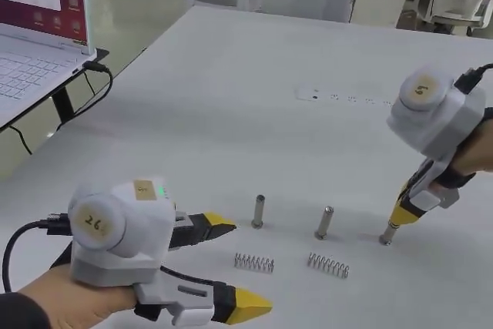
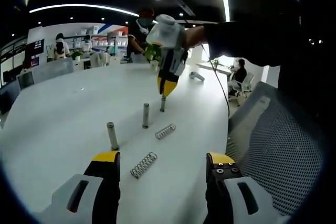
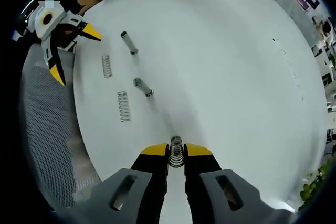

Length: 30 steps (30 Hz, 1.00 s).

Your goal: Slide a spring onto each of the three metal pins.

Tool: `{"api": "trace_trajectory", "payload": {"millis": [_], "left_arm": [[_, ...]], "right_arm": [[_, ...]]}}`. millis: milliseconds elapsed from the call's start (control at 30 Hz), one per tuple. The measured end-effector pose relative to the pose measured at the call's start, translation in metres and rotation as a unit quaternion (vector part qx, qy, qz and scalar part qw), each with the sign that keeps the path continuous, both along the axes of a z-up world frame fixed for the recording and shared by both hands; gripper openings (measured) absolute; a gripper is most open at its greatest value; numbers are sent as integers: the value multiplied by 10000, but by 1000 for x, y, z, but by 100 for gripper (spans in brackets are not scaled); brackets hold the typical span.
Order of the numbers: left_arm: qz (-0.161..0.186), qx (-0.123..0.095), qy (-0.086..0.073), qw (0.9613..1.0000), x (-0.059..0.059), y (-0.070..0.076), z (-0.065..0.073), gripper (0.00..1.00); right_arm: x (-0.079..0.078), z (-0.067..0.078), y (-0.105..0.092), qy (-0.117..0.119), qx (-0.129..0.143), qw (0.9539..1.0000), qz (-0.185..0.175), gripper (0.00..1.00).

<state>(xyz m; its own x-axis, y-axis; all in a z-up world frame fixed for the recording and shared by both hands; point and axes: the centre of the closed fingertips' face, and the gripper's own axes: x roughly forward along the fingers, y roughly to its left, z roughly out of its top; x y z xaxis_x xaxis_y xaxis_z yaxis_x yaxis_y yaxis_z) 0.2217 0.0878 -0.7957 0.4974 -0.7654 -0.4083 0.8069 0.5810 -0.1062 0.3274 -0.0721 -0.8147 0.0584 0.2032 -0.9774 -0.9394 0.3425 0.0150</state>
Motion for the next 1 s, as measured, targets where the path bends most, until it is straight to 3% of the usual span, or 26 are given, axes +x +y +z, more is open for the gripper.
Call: {"api": "trace_trajectory", "payload": {"millis": [667,1000], "left_arm": [[42,13,9,10000,0,2,1,62],[50,9,13,10000,2,2,0,62]], "right_arm": [[10,-31,-4,80,-111,9998,-134,9],[9,-33,-4,100,-141,9998,-22,10]]}}
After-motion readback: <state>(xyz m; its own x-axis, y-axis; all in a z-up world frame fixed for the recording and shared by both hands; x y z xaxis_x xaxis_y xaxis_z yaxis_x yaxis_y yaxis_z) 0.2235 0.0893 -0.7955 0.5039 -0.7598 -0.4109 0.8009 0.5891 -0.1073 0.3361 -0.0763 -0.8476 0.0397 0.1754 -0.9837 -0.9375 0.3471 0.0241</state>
